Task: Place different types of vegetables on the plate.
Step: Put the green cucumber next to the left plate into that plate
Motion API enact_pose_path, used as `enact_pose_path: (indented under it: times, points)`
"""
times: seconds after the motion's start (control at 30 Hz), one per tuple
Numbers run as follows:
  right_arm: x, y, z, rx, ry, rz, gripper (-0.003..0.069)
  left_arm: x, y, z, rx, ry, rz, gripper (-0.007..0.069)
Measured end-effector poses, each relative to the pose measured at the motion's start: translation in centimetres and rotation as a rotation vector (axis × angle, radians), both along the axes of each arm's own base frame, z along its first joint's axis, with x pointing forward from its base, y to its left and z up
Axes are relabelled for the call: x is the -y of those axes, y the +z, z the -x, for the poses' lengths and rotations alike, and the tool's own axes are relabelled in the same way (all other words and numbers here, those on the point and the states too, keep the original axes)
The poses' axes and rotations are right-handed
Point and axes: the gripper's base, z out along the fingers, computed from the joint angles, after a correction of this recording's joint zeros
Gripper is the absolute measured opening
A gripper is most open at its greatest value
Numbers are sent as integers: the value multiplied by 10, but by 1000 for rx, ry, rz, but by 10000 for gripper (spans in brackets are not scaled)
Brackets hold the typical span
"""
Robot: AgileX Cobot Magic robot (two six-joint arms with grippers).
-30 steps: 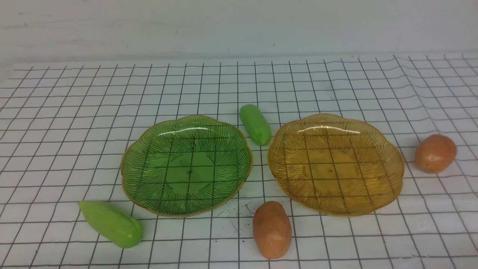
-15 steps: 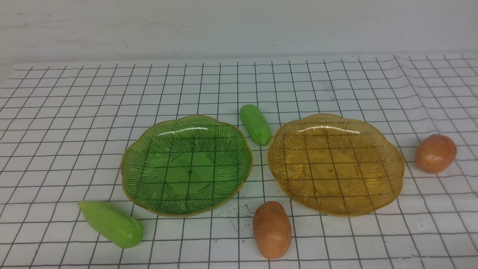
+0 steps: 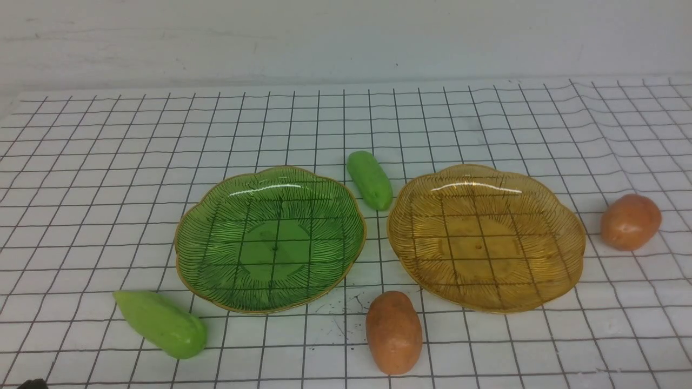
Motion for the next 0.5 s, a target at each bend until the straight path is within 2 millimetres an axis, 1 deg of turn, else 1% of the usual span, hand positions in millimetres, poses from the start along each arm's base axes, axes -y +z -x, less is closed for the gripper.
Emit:
enact_pose_path:
  times: [0.1,0.23,0.37,0.47,0.5]
  points:
    - [0,0,0,0,0,0,-15,3,4,-1,24,9,218,-8]
    - [0,0,0,0,0,0,-15,6,7,-1,41,13,405,-8]
    - [0,0,0,0,0,0,-15,6,11,-1,74,22,506,-8]
    - [0,0,0,0,0,0,-15,3,15,-2,130,41,552,-8]
    - [0,0,0,0,0,0,-15,1,20,-2,180,60,571,-8]
